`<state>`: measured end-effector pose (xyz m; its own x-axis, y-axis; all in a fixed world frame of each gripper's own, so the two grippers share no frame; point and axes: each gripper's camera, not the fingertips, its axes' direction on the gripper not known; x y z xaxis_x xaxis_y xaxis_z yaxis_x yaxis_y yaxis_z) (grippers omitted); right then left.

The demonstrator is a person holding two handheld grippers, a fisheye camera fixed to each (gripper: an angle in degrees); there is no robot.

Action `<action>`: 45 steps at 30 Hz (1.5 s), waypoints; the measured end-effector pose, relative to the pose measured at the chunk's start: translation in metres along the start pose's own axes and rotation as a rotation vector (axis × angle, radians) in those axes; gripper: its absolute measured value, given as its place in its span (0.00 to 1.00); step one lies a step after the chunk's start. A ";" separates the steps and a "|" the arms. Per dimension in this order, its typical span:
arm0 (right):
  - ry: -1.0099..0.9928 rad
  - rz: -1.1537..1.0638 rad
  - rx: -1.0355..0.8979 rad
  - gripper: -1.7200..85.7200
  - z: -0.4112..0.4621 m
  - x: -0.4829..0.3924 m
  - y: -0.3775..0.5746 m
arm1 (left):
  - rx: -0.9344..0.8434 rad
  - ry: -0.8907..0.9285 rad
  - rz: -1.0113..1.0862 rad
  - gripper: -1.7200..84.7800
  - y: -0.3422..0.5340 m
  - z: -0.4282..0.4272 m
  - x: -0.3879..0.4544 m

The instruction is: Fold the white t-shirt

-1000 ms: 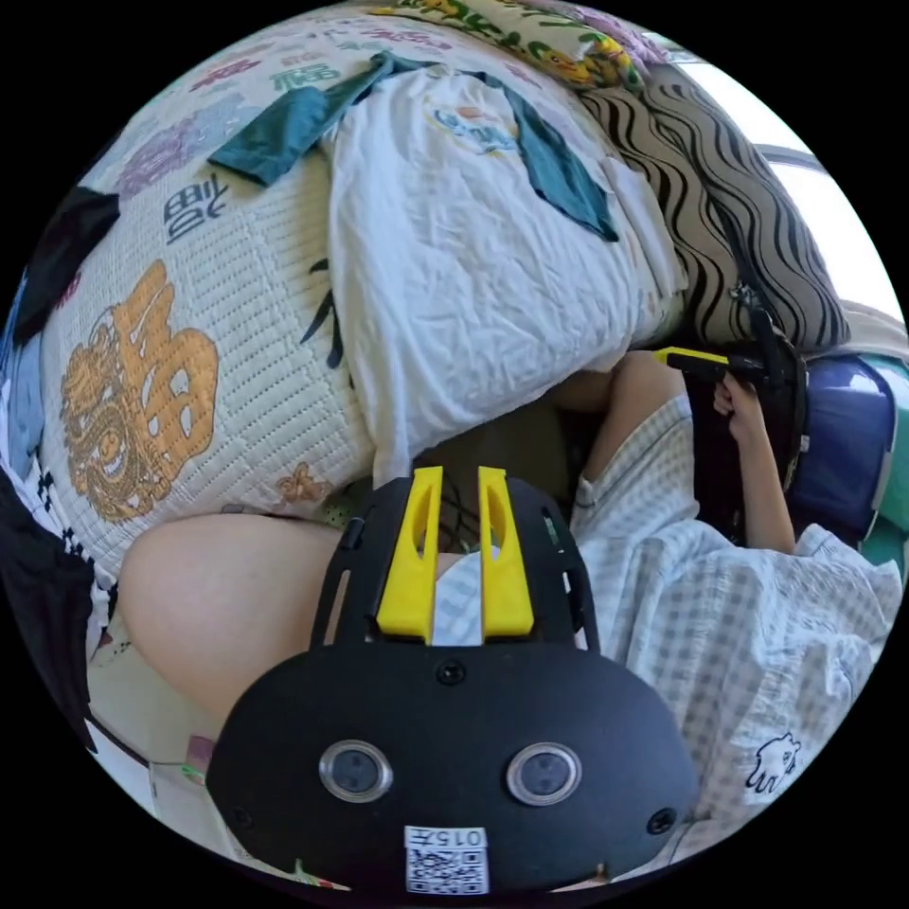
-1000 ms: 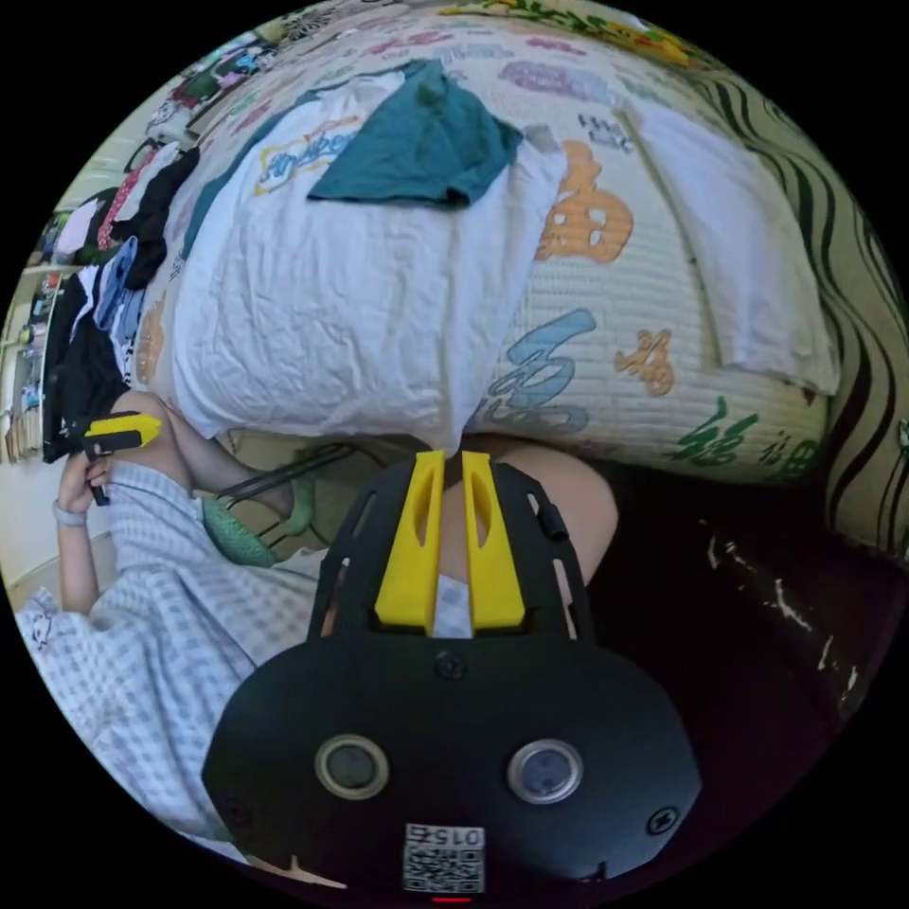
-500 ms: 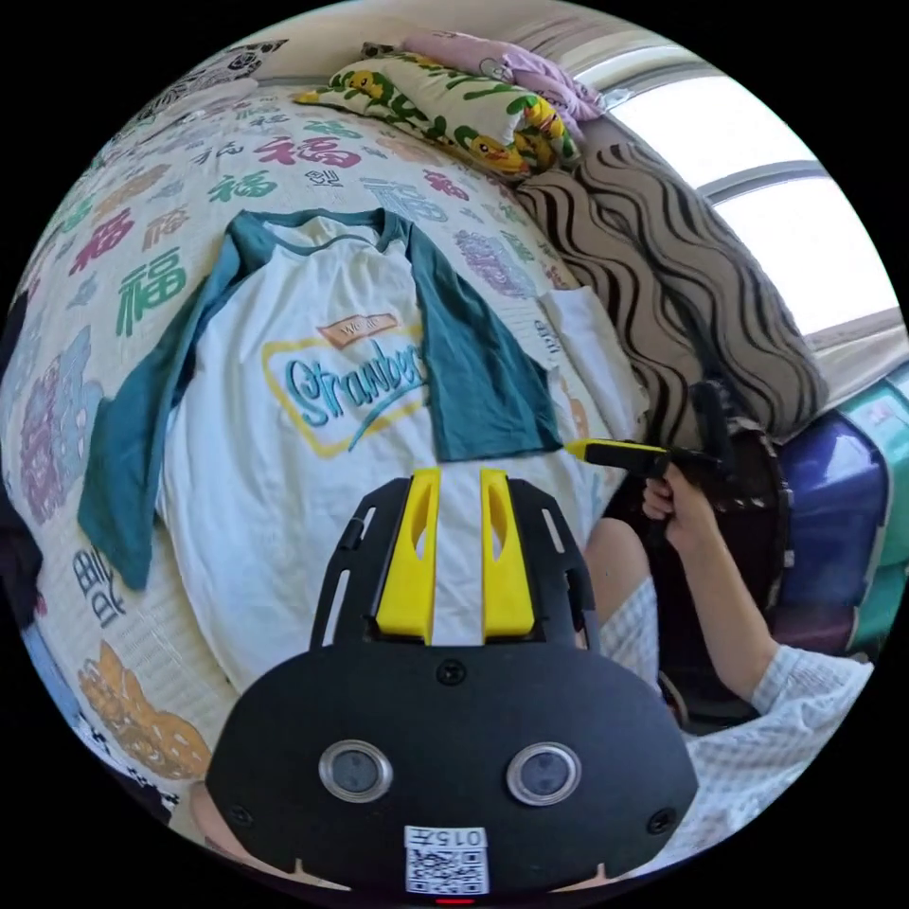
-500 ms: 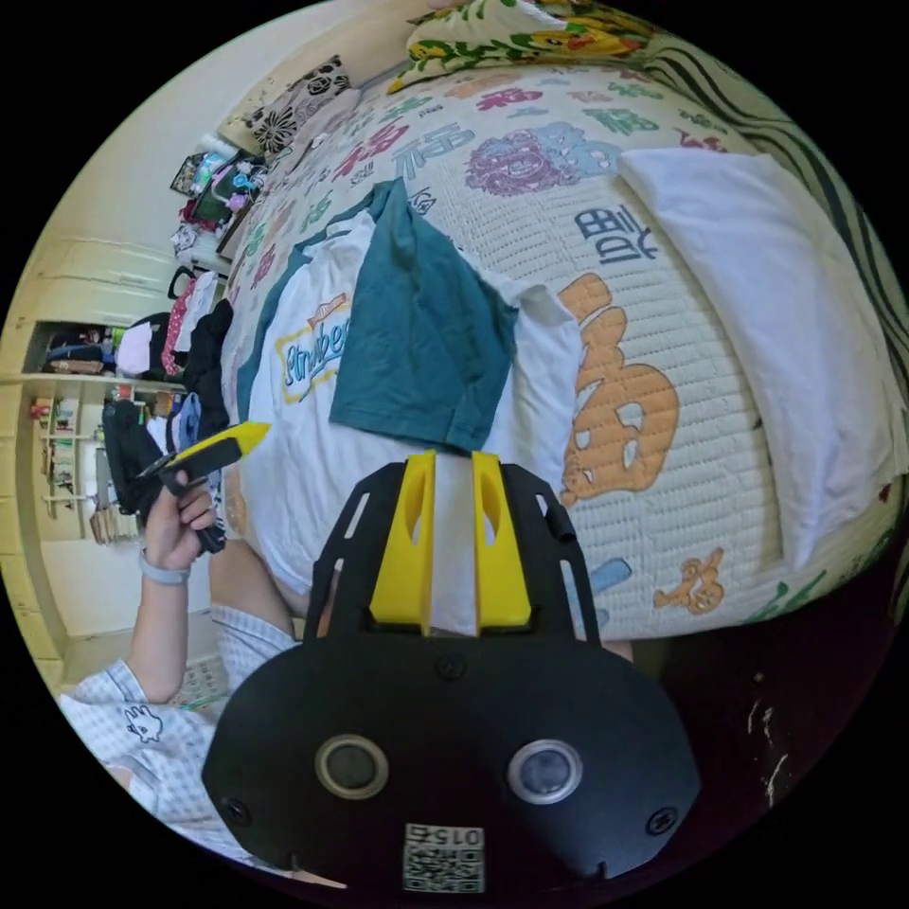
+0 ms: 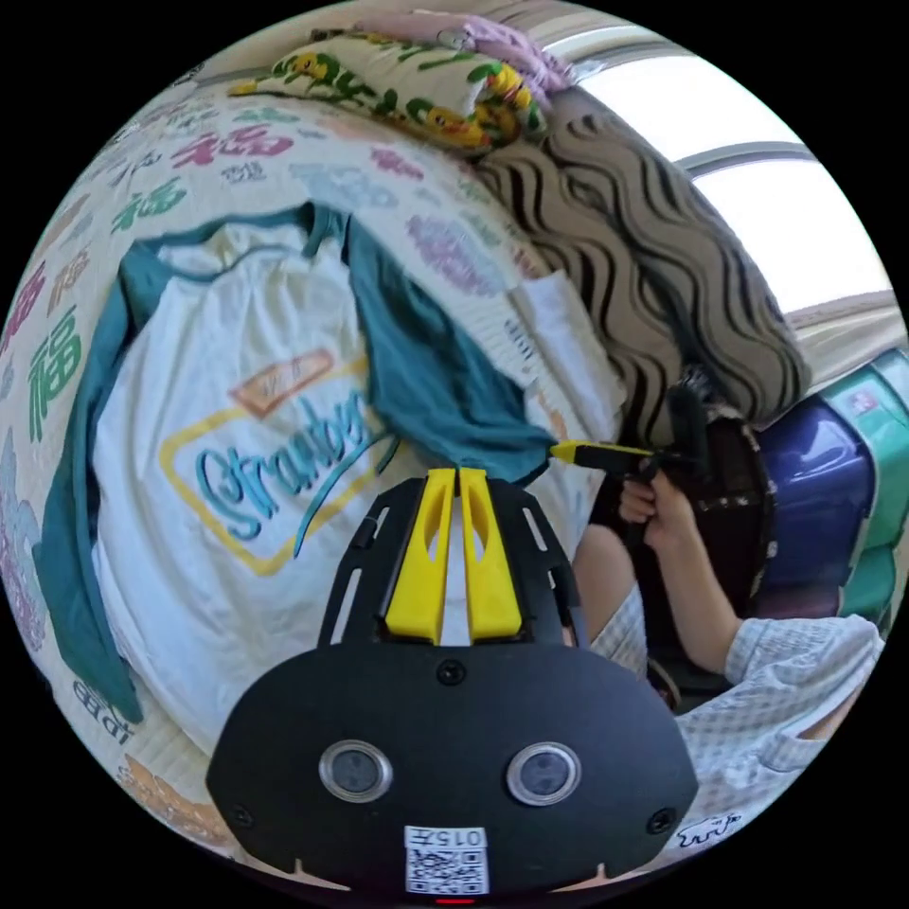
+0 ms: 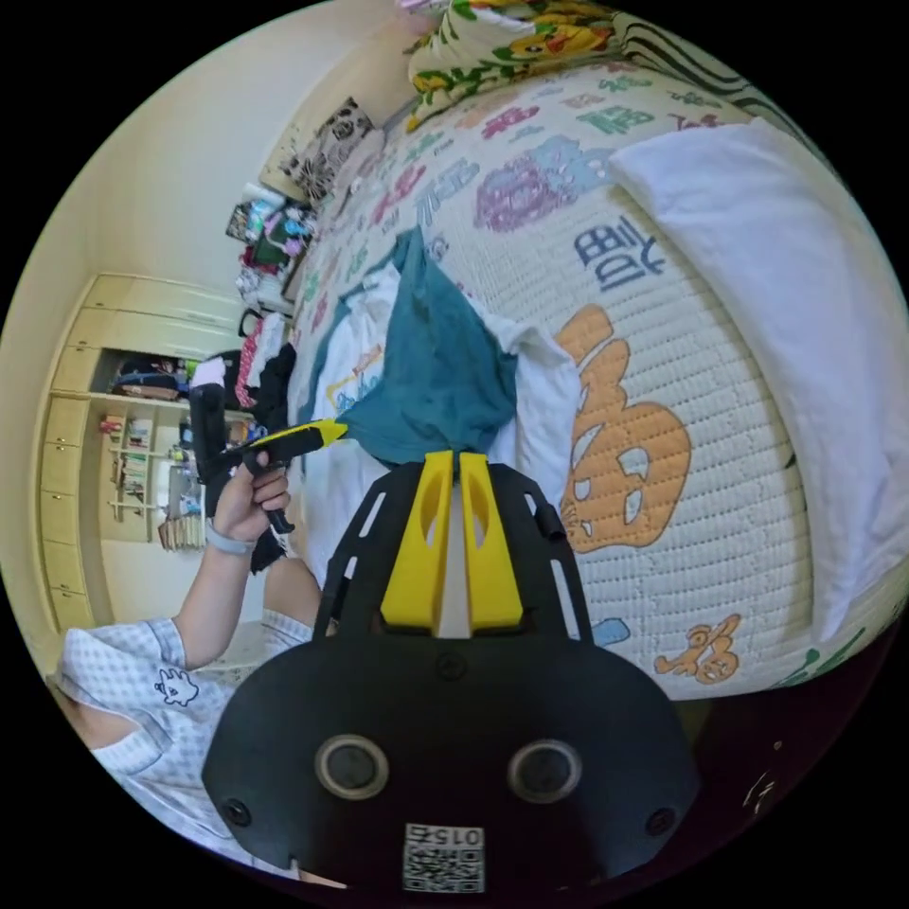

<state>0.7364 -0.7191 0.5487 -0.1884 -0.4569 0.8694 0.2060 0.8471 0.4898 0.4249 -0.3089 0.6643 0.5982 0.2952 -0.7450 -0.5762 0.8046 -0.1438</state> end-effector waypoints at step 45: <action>0.019 -0.471 -0.636 0.11 0.383 -0.466 -0.205 | 0.506 -0.232 -0.233 0.14 0.334 -0.297 -0.202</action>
<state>0.4143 -0.5756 0.0185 -0.3769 -0.7385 0.5591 0.6188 0.2484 0.7453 -0.0542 -0.2527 0.5735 0.8157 0.1403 -0.5611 -0.1126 0.9901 0.0839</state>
